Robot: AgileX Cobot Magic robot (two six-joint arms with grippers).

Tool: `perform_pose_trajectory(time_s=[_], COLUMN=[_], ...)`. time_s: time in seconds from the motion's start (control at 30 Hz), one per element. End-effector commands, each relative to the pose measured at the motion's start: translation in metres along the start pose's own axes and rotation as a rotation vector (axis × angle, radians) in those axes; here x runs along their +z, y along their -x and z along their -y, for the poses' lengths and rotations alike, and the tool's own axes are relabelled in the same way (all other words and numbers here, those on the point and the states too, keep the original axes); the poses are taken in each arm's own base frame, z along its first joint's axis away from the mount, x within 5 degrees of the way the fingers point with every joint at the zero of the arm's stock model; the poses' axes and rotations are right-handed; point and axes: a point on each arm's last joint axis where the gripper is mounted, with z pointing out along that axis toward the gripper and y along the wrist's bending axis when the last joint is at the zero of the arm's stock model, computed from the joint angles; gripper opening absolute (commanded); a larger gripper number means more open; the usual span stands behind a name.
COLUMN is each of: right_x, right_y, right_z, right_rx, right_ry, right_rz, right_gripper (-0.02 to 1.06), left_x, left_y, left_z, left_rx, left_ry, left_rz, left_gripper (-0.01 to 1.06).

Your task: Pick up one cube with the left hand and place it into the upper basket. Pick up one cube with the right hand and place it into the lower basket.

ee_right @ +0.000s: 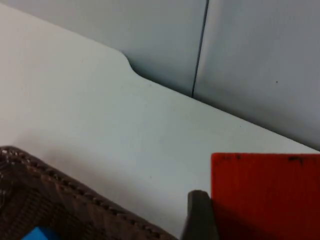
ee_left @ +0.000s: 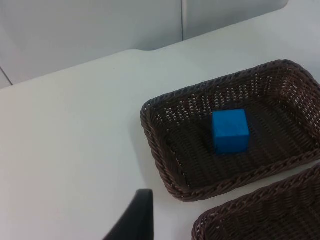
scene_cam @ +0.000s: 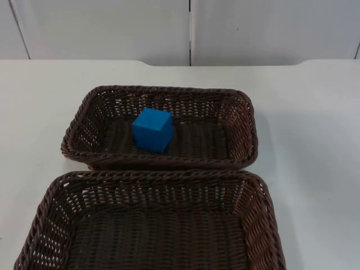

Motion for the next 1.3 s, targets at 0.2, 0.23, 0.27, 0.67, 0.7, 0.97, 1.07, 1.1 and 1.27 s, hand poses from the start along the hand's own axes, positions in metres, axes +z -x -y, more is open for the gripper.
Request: perform_pose_trajectory(time_s=[0.2, 0.23, 0.27, 0.67, 0.7, 0.97, 1.07, 1.1, 1.27], right_x=[-0.041, -0.050, -0.055, -0.109, -0.109, -0.147, -0.152, -0.155, -0.157], right_y=[0.003, 0.003, 0.004, 0.001, 0.001, -0.012, -0.019, -0.024, -0.045], right_z=[-0.002, -0.003, -0.003, -0.007, -0.007, -0.009, -0.009, -0.009, -0.010], right_rx=[-0.058, -0.068, -0.069, -0.090, -0.090, -0.097, -0.100, -0.099, -0.094], right_ry=[0.012, 0.029, 0.029, 0.074, 0.074, 0.098, 0.099, 0.100, 0.105], right_rz=[0.009, 0.018, 0.024, 0.073, 0.073, 0.081, 0.064, 0.052, 0.012], right_gripper=[0.00, 0.00, 0.00, 0.00, 0.00, 0.00, 0.00, 0.00, 0.00], left_x=[-0.002, -0.002, -0.002, -0.002, -0.002, -0.002, -0.002, -0.002, -0.002], left_y=[-0.001, -0.001, -0.001, -0.001, -0.001, -0.001, -0.001, -0.001, -0.001], left_z=[0.000, 0.000, 0.000, 0.000, 0.000, 0.000, 0.000, 0.000, 0.000], left_rx=[0.001, 0.001, 0.001, 0.001, 0.001, -0.001, -0.002, -0.002, -0.004], left_ry=[0.001, 0.001, 0.001, 0.001, 0.001, 0.000, -0.001, -0.001, -0.003], left_rz=[0.006, 0.006, 0.006, 0.006, 0.006, 0.006, 0.006, 0.006, 0.006], left_gripper=[1.05, 1.05, 1.05, 1.05, 1.05, 1.05, 1.05, 1.05, 1.05])
